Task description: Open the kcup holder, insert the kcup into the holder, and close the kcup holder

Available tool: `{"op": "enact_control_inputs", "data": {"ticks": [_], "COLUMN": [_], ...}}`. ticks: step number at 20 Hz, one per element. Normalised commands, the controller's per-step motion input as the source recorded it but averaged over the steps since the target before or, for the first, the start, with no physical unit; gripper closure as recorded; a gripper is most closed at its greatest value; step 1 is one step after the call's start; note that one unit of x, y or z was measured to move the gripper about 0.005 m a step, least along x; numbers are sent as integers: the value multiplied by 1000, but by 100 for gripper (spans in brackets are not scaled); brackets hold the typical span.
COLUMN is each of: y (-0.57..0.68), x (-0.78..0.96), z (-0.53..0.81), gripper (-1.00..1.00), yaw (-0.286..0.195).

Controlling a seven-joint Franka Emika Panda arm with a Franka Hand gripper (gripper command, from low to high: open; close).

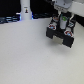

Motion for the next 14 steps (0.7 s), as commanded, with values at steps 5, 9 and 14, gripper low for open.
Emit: {"op": "enact_control_inputs", "data": {"ticks": [5,9,14], "y": [-48,-20,-1], "x": [-148,-2,53], "z": [149,-144,-194], "gripper": [100,100,100], "yaw": [-20,1,-14]}}
